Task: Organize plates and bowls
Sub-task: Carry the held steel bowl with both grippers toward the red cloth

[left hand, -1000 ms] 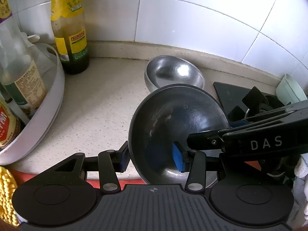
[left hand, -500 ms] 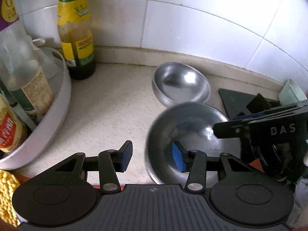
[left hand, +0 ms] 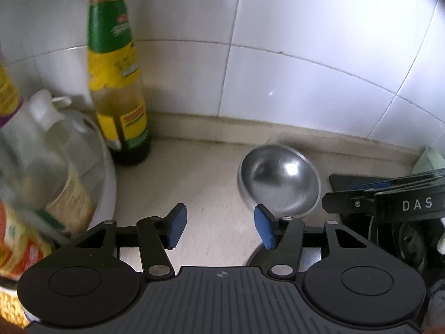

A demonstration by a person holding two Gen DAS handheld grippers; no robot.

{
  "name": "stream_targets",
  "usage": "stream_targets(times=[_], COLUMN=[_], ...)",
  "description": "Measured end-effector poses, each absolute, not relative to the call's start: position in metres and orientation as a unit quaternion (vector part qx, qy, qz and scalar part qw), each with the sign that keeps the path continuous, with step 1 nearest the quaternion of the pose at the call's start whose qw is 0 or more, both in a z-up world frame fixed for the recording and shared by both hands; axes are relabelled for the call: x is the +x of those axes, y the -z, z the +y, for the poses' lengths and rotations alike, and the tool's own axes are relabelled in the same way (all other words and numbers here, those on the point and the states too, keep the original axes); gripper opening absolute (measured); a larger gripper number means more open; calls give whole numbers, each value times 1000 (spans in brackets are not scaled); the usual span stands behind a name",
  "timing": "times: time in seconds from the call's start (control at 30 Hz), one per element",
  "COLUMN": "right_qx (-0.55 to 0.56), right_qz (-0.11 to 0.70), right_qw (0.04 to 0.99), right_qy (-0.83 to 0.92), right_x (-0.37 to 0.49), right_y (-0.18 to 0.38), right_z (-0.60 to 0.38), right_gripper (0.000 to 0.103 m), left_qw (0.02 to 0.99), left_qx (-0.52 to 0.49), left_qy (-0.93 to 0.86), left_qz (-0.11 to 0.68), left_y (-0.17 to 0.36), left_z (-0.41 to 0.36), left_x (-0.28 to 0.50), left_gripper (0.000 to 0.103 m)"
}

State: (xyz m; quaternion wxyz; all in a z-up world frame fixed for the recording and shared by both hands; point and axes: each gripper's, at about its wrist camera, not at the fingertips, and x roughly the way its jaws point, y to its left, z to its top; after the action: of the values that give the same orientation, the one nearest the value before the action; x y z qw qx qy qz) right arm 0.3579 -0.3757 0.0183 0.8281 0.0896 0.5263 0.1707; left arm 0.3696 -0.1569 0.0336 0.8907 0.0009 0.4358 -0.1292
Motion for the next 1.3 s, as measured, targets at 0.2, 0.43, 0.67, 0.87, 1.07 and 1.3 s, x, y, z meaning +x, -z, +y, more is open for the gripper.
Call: stream_targets(times=[0.2,0.43,0.67,0.87,1.07,1.3], right_qx=[89,120,123,134,146,152], right_qz=[532,561,577,589,598,597], right_qw=[831,810,798,786,777,776], right_qy=[-138,-123,-123,-131,-136,-134], right_x=[386,412,418,419,419,420], right_y=[0,37,53,62,68,69], right_z=[-382,-390,-386,-385,-380,-381], right_gripper=[44,44,43,32,24,23], left_qw=[877,866,860,852,849,852], left_qx=[29,38,47,58,76,78], left_qy=[133,136,136,143,159,161], left_qz=[461,480,490,501,498,492], left_y=[-12,10,26,38,43,43], left_z=[-180,-191,-196,-202,-211,-212], left_x=[409,432,440,443,443,439], left_gripper=[59,55,50,44,34,32])
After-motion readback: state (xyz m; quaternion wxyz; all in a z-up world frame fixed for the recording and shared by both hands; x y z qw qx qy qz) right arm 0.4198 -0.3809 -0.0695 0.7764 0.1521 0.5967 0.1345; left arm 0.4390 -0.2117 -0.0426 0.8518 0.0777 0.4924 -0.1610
